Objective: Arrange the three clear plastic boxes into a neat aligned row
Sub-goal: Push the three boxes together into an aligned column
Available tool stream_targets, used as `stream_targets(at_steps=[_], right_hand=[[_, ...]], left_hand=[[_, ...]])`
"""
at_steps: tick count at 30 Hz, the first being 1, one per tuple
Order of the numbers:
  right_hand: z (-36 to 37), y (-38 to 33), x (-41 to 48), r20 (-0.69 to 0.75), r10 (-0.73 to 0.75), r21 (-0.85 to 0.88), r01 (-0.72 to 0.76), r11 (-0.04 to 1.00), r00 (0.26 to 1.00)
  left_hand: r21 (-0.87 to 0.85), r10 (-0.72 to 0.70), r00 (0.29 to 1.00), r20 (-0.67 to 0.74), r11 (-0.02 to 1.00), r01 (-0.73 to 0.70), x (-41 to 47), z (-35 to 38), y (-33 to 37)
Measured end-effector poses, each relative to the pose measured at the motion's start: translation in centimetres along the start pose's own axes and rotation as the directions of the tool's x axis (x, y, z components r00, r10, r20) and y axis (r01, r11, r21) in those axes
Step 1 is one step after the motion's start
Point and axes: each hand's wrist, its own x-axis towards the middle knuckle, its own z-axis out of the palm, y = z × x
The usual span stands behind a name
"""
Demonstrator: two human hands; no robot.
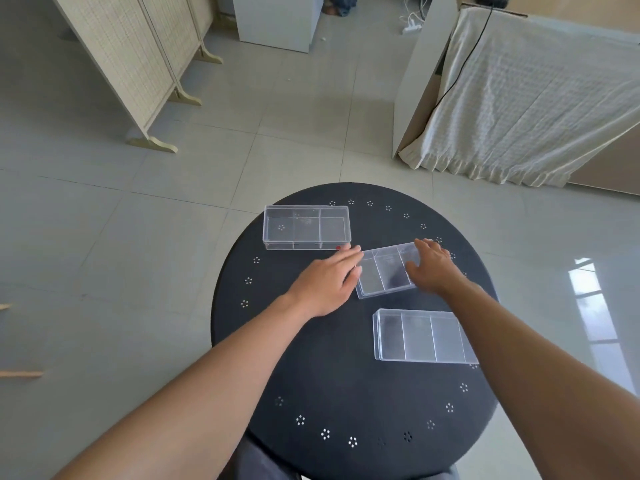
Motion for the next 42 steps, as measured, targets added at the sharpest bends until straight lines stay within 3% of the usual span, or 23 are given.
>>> stream_targets(at_steps=[5, 9, 28, 42], right_hand=[[1.2, 1.3, -1.3, 0.030, -0.025, -0.044, 0.026, 0.999, 0.999], [1.7, 0.8, -2.1, 0.054, -0.030, -0.057, 0.033, 0.998, 0.998], [5.3, -8.1, -6.5, 0.128, -0.227, -0.174, 0.247, 0.953, 0.965], [7.4, -12.2, -7.0, 0.141, -0.279, -0.140, 0.298, 0.944, 0.950]], left_hand=[[0.080, -0.059, 0.971, 0.233, 0.996, 0.041, -0.1, 2.0, 2.1], [0.128, -0.142, 0.942, 0.303, 0.986, 0.108, -0.9, 2.3, 2.2], [0.346, -0.370, 0.918, 0.140, 0.888, 0.305, -6.8, -1.0, -3.5], [0.374, -0.482, 0.873, 0.070, 0.824, 0.425, -8.2, -2.1, -6.1]])
